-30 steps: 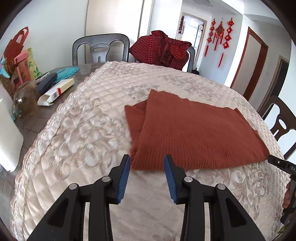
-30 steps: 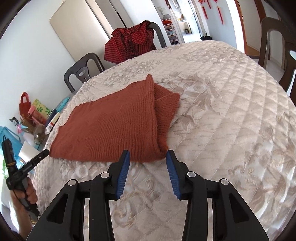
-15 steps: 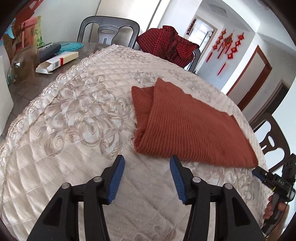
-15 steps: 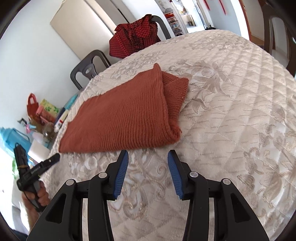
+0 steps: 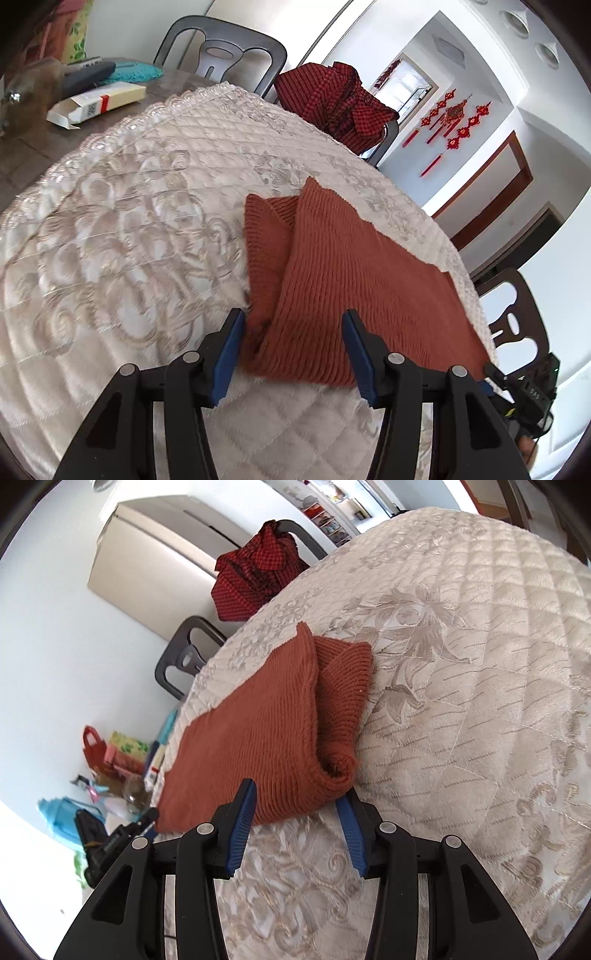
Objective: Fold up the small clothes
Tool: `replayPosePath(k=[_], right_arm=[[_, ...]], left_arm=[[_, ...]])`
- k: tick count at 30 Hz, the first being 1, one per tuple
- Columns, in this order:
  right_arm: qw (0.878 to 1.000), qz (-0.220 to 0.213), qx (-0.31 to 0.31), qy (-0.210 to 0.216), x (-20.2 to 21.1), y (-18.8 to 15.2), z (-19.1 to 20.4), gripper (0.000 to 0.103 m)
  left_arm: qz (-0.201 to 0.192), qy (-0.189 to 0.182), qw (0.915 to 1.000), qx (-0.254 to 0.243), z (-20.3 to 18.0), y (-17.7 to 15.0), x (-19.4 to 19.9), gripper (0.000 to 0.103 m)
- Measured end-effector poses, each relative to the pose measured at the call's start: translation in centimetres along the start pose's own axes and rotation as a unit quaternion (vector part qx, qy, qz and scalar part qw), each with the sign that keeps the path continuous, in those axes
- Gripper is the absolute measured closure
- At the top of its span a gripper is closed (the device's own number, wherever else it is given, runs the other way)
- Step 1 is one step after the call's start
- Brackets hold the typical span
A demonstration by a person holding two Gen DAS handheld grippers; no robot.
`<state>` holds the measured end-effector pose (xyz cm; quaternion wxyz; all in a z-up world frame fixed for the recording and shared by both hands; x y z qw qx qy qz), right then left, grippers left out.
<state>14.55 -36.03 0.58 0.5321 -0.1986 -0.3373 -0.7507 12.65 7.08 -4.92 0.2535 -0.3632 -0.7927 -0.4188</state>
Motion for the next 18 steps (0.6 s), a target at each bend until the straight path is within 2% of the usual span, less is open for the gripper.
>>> replayPosePath(k=[8, 15, 16, 17, 18], right_arm=[[1.0, -0.007, -0.006, 0.005, -0.3, 0.7, 0.2, 0.057], [1.0, -0.014, -0.012, 0.004, -0.5, 1.2, 0.0, 0.061], [1.0, -0.014, -0.014, 0.003, -0.6, 1.4, 0.0, 0.065], [1.0, -0.013, -0.016, 0.001, -0.8, 1.5, -0.1, 0.069], [1.0, -0.013, -0.017, -0.001, -1.0, 1.6, -0.1, 0.076]], left_arm=[[0.014, -0.013, 0.9998, 0.001, -0.5, -0.3, 0.0, 0.047], [0.027, -0.032, 0.9989, 0.022, -0.5, -0.2, -0.2, 0.048], [0.028, -0.03, 0.9989, 0.022, -0.5, 0.1, -0.4, 0.05], [0.03, -0.025, 0.999, 0.022, -0.4, 0.3, -0.7, 0.06], [0.031, -0.018, 0.9991, 0.024, -0.2, 0.4, -1.0, 0.065]])
Point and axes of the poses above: each gripper's, at about its wrist camera, not at the fingertips, and x roughly against the way its jaws point, z to its left, y to its top, the point moved 8 cm from there along -x, roughly the way its jaws point, and after that the axes turned 7 degrees about z, right-handed, at the moved point
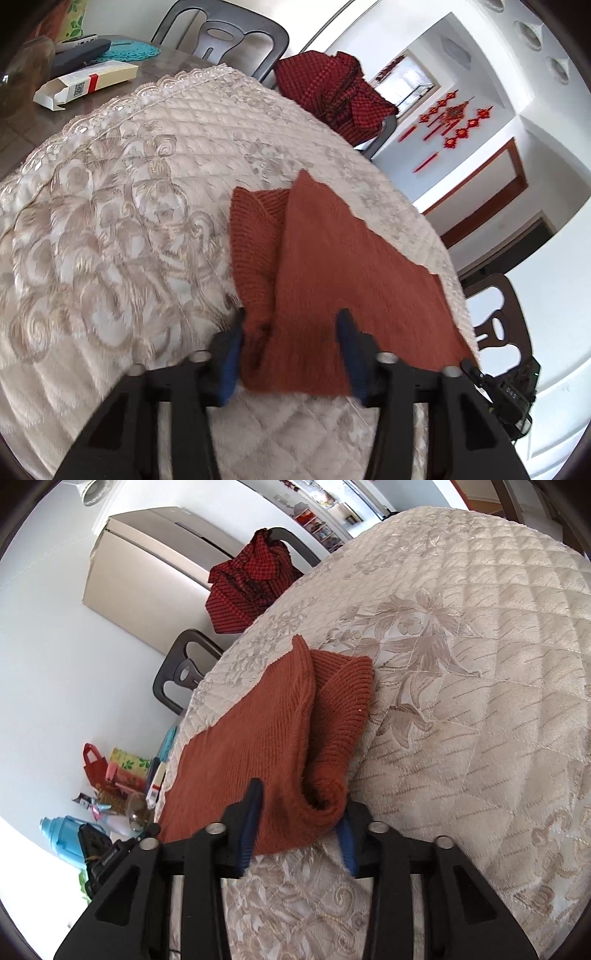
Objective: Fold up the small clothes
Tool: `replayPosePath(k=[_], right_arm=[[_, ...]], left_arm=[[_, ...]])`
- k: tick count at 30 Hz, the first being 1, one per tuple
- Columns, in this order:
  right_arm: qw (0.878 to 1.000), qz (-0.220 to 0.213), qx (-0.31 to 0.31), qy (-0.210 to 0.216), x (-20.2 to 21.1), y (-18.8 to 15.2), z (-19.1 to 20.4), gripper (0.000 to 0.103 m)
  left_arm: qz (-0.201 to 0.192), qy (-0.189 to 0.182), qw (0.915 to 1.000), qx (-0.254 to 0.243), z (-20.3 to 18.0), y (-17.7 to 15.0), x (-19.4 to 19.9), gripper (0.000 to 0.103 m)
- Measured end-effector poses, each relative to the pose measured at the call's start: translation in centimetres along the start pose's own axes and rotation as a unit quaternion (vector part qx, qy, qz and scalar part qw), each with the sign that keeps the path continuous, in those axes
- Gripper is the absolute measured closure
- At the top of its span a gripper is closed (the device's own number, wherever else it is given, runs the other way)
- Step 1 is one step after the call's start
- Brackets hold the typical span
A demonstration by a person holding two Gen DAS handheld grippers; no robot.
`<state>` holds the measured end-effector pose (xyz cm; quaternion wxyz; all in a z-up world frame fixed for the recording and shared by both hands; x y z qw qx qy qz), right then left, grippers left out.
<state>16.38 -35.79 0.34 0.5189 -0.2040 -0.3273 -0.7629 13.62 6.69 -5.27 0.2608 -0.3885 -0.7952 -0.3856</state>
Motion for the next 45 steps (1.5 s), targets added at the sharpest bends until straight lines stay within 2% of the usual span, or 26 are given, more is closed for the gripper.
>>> replayPosePath(k=[1, 2, 5, 14, 24, 28, 33, 45], right_arm=[[1.0, 0.0, 0.0, -0.002, -0.1, 0.1, -0.1, 0.082], [1.0, 0.0, -0.002, -0.004, -0.1, 0.1, -0.2, 0.083], [1.0, -0.001, -0.003, -0.001, 0.2, 0.1, -0.2, 0.087], [1.0, -0.01, 0.021, 0.003, 3.3, -1.4, 0.8, 0.089], [0.999, 0.021, 0.017, -0.02, 6.9, -7.5, -0.7, 0.089], [0.999, 0.03, 0.003, -0.025, 6.1, -8.2, -2.2, 0.089], [0.999, 0.027, 0.023, -0.033, 6.3, -7.9, -1.8, 0.089], [0.999, 0.028, 0.022, -0.026, 6.4, -7.9, -2.3, 0.089]], left_arm=[[0.004, 0.002, 1.0, 0.004, 0.1, 0.1, -0.3, 0.072], [0.003, 0.002, 1.0, 0.006, 0.2, 0.2, -0.3, 0.077], [0.008, 0.002, 1.0, 0.003, 0.2, -0.1, -0.1, 0.081], [0.009, -0.01, 0.9992, -0.038, -0.7, -3.5, 3.3, 0.083], [0.035, -0.006, 0.9978, -0.055, -0.1, -8.2, 4.7, 0.082], [0.037, -0.009, 0.9979, -0.052, 0.0, -8.1, 4.6, 0.082], [0.033, -0.001, 0.9975, -0.062, -0.2, -8.6, 4.8, 0.082], [0.033, 0.001, 0.9972, -0.067, -0.2, -9.0, 4.8, 0.081]])
Point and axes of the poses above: each gripper's, at about its wrist camera, not at the fingertips, and x roughly against the way its jaws point, z to its left, y to its top, the point moved 8 cm from there along -x, roughly the way its jaws point, and after that the axes turned 7 degrees about z, right-handed, at the moved point
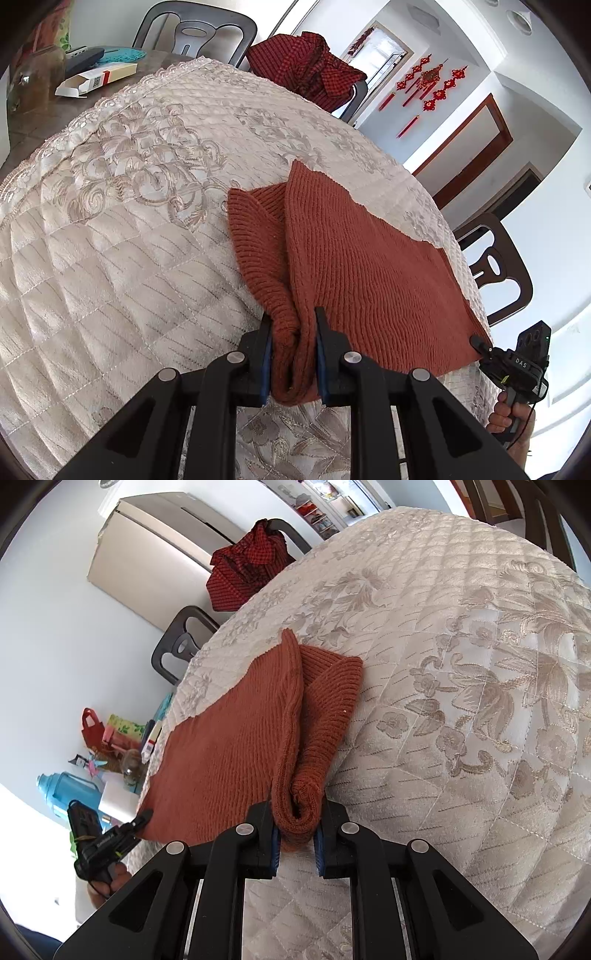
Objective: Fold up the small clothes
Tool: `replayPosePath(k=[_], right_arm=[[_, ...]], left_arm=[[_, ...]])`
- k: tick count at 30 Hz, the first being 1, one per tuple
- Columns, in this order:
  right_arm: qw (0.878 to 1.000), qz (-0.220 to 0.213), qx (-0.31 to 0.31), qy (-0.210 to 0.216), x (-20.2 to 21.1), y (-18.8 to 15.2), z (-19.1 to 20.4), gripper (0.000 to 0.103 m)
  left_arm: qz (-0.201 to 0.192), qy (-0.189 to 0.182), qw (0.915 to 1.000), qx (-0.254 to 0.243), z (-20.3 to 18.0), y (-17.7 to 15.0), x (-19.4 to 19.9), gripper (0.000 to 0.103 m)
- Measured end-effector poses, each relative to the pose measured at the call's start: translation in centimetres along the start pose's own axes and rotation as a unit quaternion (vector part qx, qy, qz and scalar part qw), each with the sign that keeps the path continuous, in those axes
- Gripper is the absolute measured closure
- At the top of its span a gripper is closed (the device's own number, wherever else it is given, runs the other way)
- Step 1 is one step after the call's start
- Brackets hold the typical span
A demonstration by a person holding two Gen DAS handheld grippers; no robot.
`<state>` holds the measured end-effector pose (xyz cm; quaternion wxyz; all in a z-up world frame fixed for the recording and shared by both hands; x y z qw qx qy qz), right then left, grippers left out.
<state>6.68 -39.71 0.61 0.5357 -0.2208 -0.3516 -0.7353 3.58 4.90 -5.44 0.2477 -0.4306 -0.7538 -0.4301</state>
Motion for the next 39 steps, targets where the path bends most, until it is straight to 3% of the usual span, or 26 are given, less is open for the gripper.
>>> replayPosePath(k=[6, 10, 13, 16, 20, 23, 25, 27, 30, 32, 39], right_arm=[[1.0, -0.005, 0.012, -0.024, 1.5, 0.0, -0.1, 0.083], [0.995, -0.053, 0.041, -0.075, 4.7, 0.8, 0.3, 0.083], [0.99, -0.085, 0.073, -0.083, 6.0, 1.6, 2.3, 0.083], [0.987, -0.086, 0.116, -0.071, 4.5, 1.9, 4.9, 0.083], [0.985, -0.047, 0.155, -0.064, 0.1, 1.1, 7.0, 0.083], [0.98, -0.031, 0.175, -0.088, -2.0, 0.6, 6.7, 0.083], [0.979, -0.022, 0.163, -0.122, -2.7, 0.5, 4.9, 0.085], [0.983, -0.027, 0.147, -0.103, -2.2, 0.6, 4.2, 0.085], [0.982, -0.027, 0.15, -0.113, -1.8, 0.6, 4.4, 0.085], [0.98, -0.025, 0.163, -0.114, -2.0, 0.6, 5.5, 0.085], [0.976, -0.003, 0.211, -0.054, -5.6, 0.8, 11.0, 0.085]], left_arm=[[-0.016, 0.021, 0.9996, -0.005, 0.4, 0.4, 1.6, 0.078], [-0.05, 0.049, 0.9975, -0.014, 0.4, 1.6, 3.6, 0.079], [-0.071, 0.052, 0.9955, -0.035, -1.1, 2.7, 4.1, 0.079], [-0.07, 0.034, 0.9955, -0.054, -3.1, 3.4, 2.9, 0.079], [-0.05, 0.036, 0.9942, -0.087, -5.0, 3.2, -0.1, 0.079], [-0.026, 0.054, 0.9939, -0.092, -4.2, 2.3, -2.2, 0.079], [-0.03, 0.044, 0.9943, -0.092, -3.9, 1.9, -2.3, 0.079], [-0.03, 0.043, 0.9944, -0.091, -3.9, 2.0, -1.9, 0.079], [-0.026, 0.048, 0.9942, -0.092, -4.1, 2.1, -1.9, 0.079], [-0.031, 0.051, 0.993, -0.102, -4.8, 2.5, -1.8, 0.079], [-0.042, 0.064, 0.9912, -0.108, -5.4, 4.1, -2.2, 0.079]])
Point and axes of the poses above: each gripper's, at about its wrist camera, not at the fingertips, and x roughly against the way its jaws point, z to its left, y to its top, the point moved 8 cm from there along -x, roughly the way its jaws point, and after that the axes turned 7 degrees about z, right-handed, at the moved point
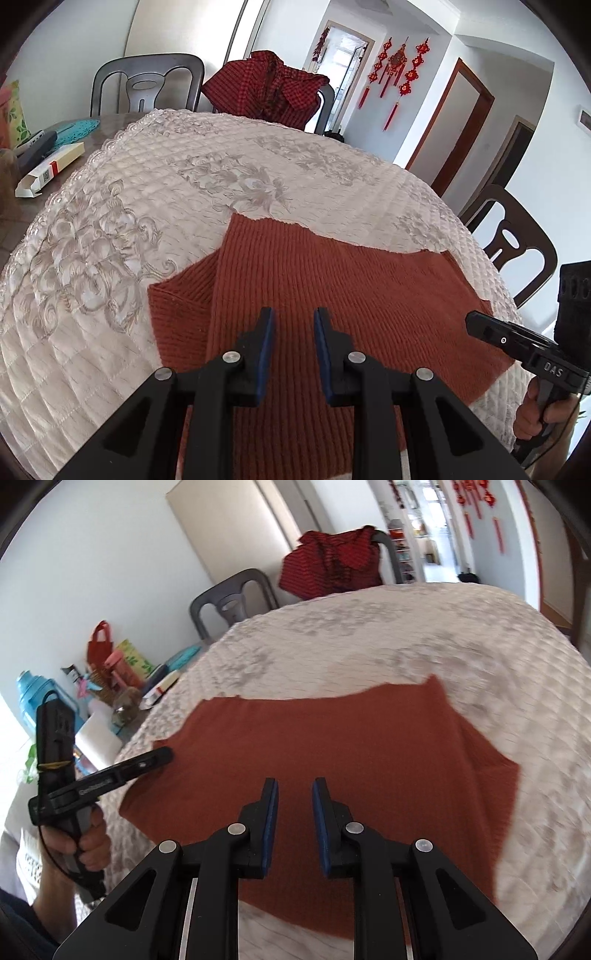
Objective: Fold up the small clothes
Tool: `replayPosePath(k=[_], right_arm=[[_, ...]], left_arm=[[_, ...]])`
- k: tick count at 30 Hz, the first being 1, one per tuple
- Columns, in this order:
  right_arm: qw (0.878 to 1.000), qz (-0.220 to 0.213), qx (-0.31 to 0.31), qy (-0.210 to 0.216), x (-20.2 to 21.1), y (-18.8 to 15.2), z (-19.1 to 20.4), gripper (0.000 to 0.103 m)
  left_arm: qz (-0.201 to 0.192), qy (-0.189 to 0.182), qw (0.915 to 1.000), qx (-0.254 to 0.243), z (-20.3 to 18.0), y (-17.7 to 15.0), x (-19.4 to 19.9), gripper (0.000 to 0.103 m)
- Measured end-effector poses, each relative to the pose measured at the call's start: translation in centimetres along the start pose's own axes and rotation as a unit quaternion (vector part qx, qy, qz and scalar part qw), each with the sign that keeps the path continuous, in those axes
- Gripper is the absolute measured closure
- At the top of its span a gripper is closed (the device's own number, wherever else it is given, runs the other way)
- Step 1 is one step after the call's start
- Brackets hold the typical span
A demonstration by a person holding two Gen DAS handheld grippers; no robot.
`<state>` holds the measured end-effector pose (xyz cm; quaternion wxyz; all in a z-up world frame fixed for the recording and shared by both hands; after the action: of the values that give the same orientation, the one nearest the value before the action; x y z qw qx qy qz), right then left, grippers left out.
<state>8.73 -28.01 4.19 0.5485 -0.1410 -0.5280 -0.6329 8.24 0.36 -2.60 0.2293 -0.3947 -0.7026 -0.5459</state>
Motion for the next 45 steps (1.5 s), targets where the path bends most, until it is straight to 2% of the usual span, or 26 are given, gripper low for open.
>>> replayPosePath(k=[3, 8, 10, 17, 19, 22, 25, 31, 34, 42, 45], right_arm=[[1.0, 0.013, 0.014, 0.019, -1.7, 0.5, 1.8, 0.085], [0.998, 0.049, 0.021, 0.016, -4.5, 0.3, 2.1, 0.089], [0.998, 0.05, 0.02, 0.012, -5.0, 0.4, 1.9, 0.096], [0.999, 0.047, 0.024, -0.001, -5.2, 1.7, 2.3, 0.097], [0.998, 0.056, 0.03, -0.02, -6.0, 1.7, 2.1, 0.097], [0.998, 0.054, 0.019, -0.004, -6.8, 1.8, 1.6, 0.097], [0.999, 0.053, 0.004, 0.008, -6.3, 1.8, 1.4, 0.097], [0.998, 0.046, 0.037, 0.017, -3.4, -0.6, 3.5, 0.097], [0.997, 0.056, 0.044, 0.017, -3.3, -2.5, 3.8, 0.096], [0.995, 0.064, 0.068, 0.024, -2.3, -4.8, 4.7, 0.095], [0.996, 0.067, 0.05, 0.038, -2.5, -4.8, 4.3, 0.095]], left_arm=[[0.009, 0.004, 0.9999, 0.007, 0.7, -0.4, -0.6, 0.079], [0.007, -0.002, 1.0, 0.003, 0.6, -0.8, -0.7, 0.078], [0.01, -0.01, 0.9999, 0.007, 0.7, -0.8, -0.8, 0.078], [0.011, -0.031, 0.9993, 0.019, 1.0, -0.9, -0.8, 0.078], [0.011, -0.035, 0.9991, 0.022, 1.1, -0.9, -0.8, 0.078], [0.011, -0.039, 0.9989, 0.024, 1.1, -0.9, -0.7, 0.078], [0.011, -0.04, 0.9988, 0.025, 1.1, -1.0, -0.7, 0.078], [0.012, -0.038, 0.9989, 0.023, 1.2, -1.0, -0.7, 0.078], [0.012, -0.036, 0.999, 0.021, 1.1, -1.0, -0.7, 0.078], [0.012, -0.029, 0.9994, 0.017, 0.9, -0.8, -0.8, 0.078], [0.007, -0.019, 0.9996, 0.018, 1.0, -0.7, -0.2, 0.078]])
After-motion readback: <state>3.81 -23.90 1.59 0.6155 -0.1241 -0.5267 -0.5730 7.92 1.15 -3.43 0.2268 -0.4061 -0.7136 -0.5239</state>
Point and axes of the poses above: each gripper's, at about its wrist camera, not at the fingertips, and x roughly against the way its jaws point, z to its left, y to its top, the point moved 8 cm from there along -x, roughly the way its jaws point, and after that the axes turned 7 degrees about z, right-handed, at the moved point
